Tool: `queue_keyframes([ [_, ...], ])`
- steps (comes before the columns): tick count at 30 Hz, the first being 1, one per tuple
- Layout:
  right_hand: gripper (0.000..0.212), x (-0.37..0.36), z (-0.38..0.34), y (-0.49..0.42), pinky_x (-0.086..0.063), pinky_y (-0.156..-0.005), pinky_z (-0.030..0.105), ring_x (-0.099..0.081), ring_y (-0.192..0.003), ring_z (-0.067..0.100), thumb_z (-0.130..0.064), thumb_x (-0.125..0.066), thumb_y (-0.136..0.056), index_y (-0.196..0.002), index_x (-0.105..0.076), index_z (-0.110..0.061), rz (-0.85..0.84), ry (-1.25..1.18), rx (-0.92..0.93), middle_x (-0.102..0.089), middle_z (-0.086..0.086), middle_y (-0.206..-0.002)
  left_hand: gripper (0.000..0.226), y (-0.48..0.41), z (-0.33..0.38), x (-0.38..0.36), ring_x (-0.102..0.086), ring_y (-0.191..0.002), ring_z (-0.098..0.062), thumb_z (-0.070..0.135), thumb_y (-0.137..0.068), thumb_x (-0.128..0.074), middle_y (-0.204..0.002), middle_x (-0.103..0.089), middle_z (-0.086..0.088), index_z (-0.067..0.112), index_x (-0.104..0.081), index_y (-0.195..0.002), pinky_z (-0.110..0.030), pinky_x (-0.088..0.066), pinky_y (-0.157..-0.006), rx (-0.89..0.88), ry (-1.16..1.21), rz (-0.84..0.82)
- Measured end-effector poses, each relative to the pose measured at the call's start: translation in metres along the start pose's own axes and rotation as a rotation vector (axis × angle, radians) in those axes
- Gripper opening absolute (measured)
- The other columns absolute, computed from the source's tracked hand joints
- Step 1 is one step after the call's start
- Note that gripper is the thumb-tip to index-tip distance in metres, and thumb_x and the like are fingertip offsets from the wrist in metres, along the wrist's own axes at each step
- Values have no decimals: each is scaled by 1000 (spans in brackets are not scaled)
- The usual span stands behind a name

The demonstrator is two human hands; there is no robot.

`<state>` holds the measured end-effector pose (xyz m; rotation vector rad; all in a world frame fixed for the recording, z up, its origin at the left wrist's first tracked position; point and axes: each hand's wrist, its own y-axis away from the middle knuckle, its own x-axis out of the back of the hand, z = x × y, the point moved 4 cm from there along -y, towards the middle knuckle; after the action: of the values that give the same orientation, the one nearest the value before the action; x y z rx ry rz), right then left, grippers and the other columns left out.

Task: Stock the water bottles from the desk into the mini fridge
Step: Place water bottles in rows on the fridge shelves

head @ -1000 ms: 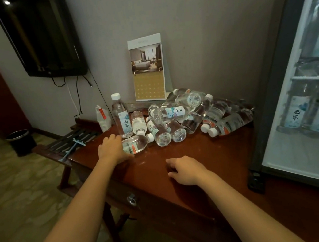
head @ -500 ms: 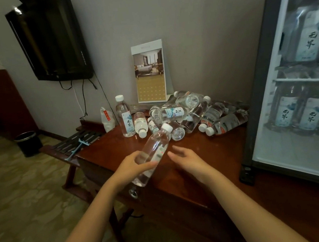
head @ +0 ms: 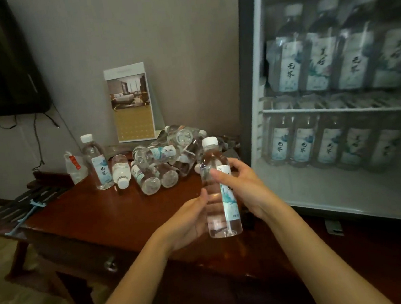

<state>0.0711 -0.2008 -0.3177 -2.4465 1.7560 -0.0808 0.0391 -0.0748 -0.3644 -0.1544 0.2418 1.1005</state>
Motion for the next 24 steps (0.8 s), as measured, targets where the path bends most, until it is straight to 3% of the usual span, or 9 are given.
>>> queue_keyframes([
  [4,63,28,-14,15,-55,-65,24,-70,-80,11,-38,-83,-62,-114,-49,-33,149,58,61,-68,0,-97,59,-12,-2,-21,-67,-98,-26,52,-78,-61,-114,-67,-13,12,-53,-121,-31,-55,-77,-41,-66,68],
  [8,61,41,-22,25,-55,-61,23,-71,-78,13,-30,-83,-64,-116,-51,-25,221,42,129,-69,3,-98,62,-21,0,-50,-67,-98,-12,41,-66,-79,-109,-67,1,23,-48,-116,-26,-54,-76,-130,-335,128],
  [12,38,60,-25,36,-49,-51,15,-68,-63,4,-26,-75,-74,-106,-55,-32,242,49,188,-69,-3,-80,43,-29,-2,-68,-66,-101,-16,22,-80,-71,-110,-67,-2,23,-49,-117,-32,-55,-83,-196,-341,125],
  [14,31,76,-24,44,-51,-59,14,-69,-74,4,-31,-70,-77,-106,-58,-34,224,27,197,-72,-3,-85,42,-34,-5,-77,-65,-105,-19,17,-83,-68,-114,-67,-3,21,-49,-121,-34,-54,-87,-206,-270,76],
  [18,51,108,-17,63,-54,-84,28,-66,-101,12,-37,-71,-66,-114,-57,-37,161,14,157,-71,-6,-105,50,-48,-10,-96,-64,-106,-16,25,-78,-72,-115,-68,3,23,-51,-123,-29,-54,-85,-238,-242,26],
  [20,58,122,-14,73,-55,-82,29,-65,-103,12,-32,-74,-62,-116,-53,-38,164,12,142,-69,-5,-111,48,-56,-13,-107,-65,-105,-15,31,-75,-72,-113,-68,4,26,-54,-120,-25,-53,-82,-260,-263,9],
  [24,46,147,-10,89,-54,-69,18,-66,-99,6,-11,-66,-80,-116,-51,-37,269,32,165,-64,-14,-114,55,-75,-19,-130,-63,-108,-17,32,-77,-68,-119,-64,3,27,-50,-128,-28,-53,-86,-298,-321,-16],
])
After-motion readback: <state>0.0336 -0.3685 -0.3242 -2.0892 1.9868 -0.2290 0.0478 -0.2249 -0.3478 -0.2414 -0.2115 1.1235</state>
